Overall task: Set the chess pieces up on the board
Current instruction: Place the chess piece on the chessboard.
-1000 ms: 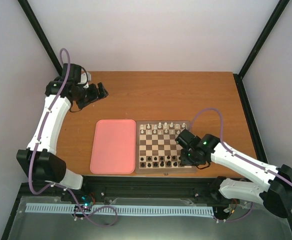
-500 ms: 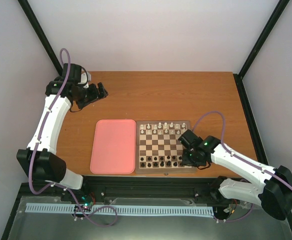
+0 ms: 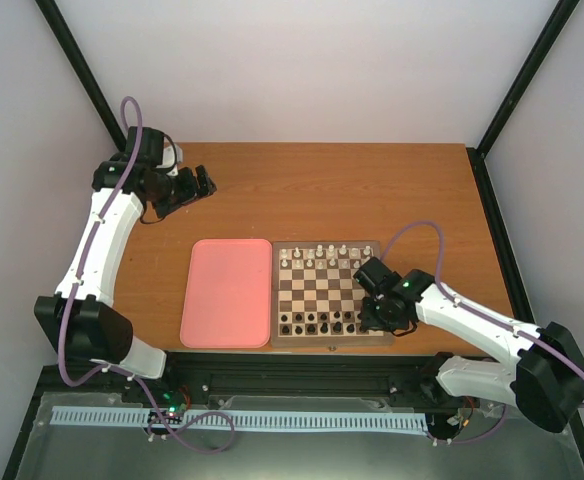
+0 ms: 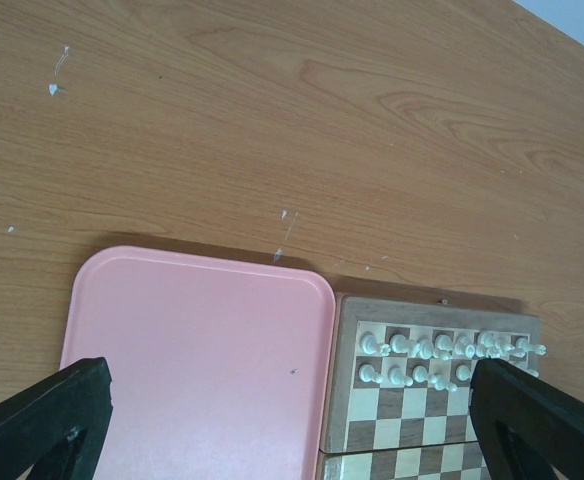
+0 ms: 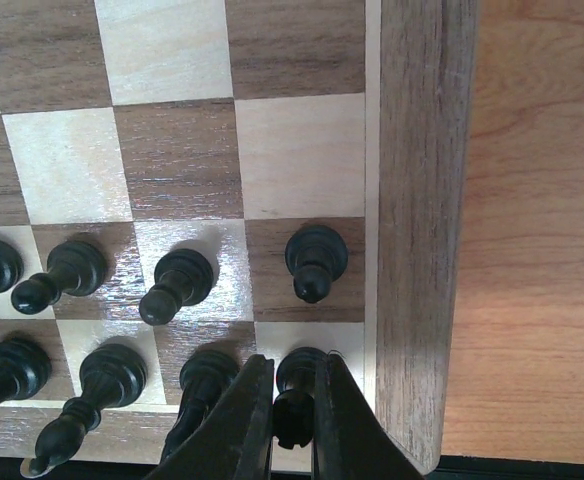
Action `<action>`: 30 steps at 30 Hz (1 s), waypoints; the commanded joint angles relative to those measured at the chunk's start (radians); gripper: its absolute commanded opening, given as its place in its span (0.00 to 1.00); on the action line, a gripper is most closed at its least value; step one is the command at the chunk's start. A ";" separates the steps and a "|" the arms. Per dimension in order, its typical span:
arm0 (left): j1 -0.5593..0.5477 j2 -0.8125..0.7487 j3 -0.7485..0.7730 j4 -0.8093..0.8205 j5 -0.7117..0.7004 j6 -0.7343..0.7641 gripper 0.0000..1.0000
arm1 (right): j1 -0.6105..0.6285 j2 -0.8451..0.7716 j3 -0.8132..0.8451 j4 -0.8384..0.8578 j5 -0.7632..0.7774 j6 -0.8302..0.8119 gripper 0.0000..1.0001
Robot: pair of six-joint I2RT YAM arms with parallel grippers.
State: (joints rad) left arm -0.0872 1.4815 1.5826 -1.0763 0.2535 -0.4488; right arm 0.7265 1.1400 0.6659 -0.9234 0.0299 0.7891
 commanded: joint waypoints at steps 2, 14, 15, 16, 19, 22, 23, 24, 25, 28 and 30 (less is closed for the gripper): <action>-0.006 0.006 0.011 0.009 -0.007 0.016 1.00 | -0.018 0.014 -0.006 0.000 0.017 -0.011 0.08; -0.006 0.016 0.014 0.010 -0.008 0.018 1.00 | -0.018 -0.047 0.023 -0.047 -0.020 -0.023 0.32; -0.005 0.015 0.013 0.011 -0.009 0.018 1.00 | -0.018 -0.051 0.028 -0.051 -0.022 -0.025 0.33; -0.006 0.015 0.013 0.010 -0.010 0.018 1.00 | -0.018 -0.056 0.032 -0.059 -0.023 -0.026 0.33; -0.005 0.017 0.013 0.010 -0.007 0.018 1.00 | -0.018 -0.072 0.049 -0.087 -0.019 -0.026 0.37; -0.006 0.017 0.009 0.012 -0.009 0.016 1.00 | -0.018 -0.086 0.052 -0.093 -0.008 -0.028 0.40; -0.006 0.017 0.008 0.013 -0.008 0.015 1.00 | -0.018 -0.082 0.050 -0.088 -0.010 -0.029 0.41; -0.006 0.018 0.010 0.013 -0.007 0.016 1.00 | -0.018 -0.074 0.048 -0.085 -0.015 -0.030 0.41; -0.005 0.020 0.011 0.012 -0.005 0.016 1.00 | -0.018 -0.064 0.047 -0.085 -0.018 -0.026 0.41; -0.006 0.019 0.015 0.010 -0.005 0.016 1.00 | -0.018 -0.031 0.050 -0.085 -0.017 -0.020 0.38; -0.006 0.019 0.016 0.010 -0.005 0.016 1.00 | -0.018 -0.019 0.052 -0.083 -0.012 -0.017 0.37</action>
State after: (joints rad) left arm -0.0872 1.4952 1.5826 -1.0756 0.2516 -0.4484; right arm 0.7166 1.0981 0.6952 -0.9981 0.0074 0.7612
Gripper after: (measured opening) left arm 0.997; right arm 0.378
